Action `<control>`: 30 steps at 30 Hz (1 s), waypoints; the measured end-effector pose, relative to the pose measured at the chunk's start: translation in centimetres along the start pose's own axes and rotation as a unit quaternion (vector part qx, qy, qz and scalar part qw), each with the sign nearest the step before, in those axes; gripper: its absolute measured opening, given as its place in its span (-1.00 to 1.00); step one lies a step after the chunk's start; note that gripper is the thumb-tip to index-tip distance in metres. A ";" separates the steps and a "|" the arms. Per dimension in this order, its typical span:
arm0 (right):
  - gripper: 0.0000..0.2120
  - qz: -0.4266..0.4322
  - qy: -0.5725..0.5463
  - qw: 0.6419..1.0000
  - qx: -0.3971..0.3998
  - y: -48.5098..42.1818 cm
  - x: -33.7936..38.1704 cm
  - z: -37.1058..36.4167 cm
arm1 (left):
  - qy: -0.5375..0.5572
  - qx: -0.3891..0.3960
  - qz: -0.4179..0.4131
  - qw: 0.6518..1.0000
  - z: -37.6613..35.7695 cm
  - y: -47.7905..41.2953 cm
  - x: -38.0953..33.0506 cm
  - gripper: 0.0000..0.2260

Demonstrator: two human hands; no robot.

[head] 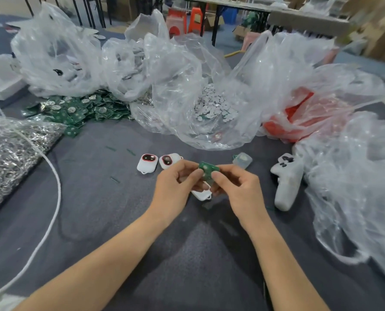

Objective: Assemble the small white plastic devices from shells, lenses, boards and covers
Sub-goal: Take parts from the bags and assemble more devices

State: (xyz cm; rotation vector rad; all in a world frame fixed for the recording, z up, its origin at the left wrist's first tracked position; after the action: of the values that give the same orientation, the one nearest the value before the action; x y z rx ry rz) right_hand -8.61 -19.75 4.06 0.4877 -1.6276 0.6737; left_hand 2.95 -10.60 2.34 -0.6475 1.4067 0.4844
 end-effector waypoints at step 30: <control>-0.80 -0.041 -0.078 0.989 -0.119 -0.4 -0.2 3.3 | -0.439 0.038 -0.155 0.884 -1.2 1.7 -1.4 -0.57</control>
State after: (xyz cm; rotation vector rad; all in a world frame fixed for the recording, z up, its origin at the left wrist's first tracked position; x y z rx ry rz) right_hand -10.78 -22.26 3.68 0.4386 -1.7982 0.3795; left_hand 0.79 -10.11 3.46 -0.4757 0.4448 0.3837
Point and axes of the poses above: each hand's wrist, its own y-axis away from the middle knuckle, its own z-axis out of the back of the hand, x = y × z, the point moved 6 cm from there along -y, towards the middle knuckle, and after that the axes turned 9 degrees about -y, right-handed, at the moved point
